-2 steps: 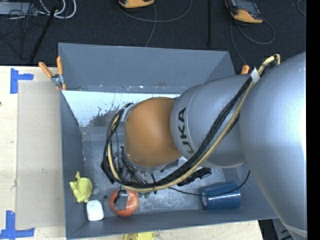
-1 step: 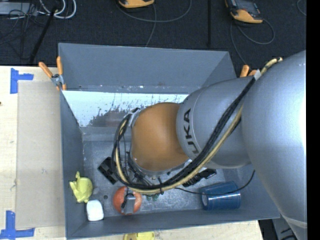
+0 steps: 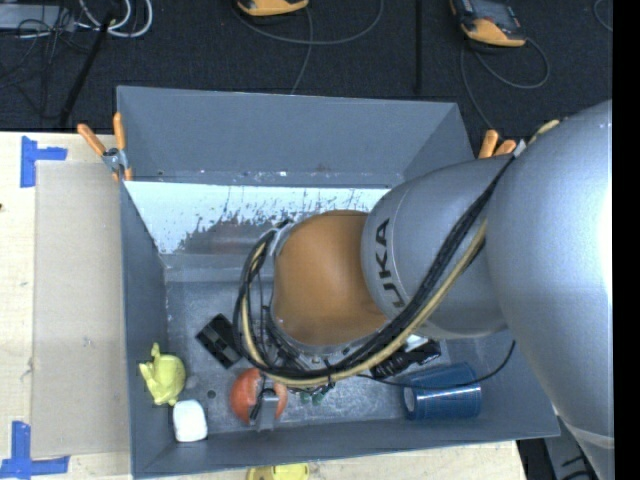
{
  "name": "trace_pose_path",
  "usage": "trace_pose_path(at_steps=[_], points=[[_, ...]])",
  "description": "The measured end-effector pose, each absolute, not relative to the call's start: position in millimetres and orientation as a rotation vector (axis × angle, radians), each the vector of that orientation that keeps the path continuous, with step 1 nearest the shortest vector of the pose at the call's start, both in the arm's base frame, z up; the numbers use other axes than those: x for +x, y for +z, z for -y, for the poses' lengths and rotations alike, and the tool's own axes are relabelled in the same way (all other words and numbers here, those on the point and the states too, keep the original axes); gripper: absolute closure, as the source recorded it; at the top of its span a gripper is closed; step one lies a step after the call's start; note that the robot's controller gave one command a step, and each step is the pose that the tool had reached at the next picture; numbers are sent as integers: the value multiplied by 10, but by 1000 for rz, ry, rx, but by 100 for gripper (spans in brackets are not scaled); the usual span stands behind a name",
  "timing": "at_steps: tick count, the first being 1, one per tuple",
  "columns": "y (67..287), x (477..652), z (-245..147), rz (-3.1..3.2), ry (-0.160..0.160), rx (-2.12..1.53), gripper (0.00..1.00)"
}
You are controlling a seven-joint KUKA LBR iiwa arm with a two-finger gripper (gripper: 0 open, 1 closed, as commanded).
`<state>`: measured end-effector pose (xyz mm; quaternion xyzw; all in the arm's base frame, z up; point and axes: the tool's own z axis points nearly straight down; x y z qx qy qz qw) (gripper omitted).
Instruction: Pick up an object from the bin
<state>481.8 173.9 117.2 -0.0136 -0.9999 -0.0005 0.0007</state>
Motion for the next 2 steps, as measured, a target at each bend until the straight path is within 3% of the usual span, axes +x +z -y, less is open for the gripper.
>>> trace_pose_path(at_steps=[1,2], points=[[1150,4816,-1707,3140,-3,-84,0],[1355,4790,-1604,3133,2,-117,0]])
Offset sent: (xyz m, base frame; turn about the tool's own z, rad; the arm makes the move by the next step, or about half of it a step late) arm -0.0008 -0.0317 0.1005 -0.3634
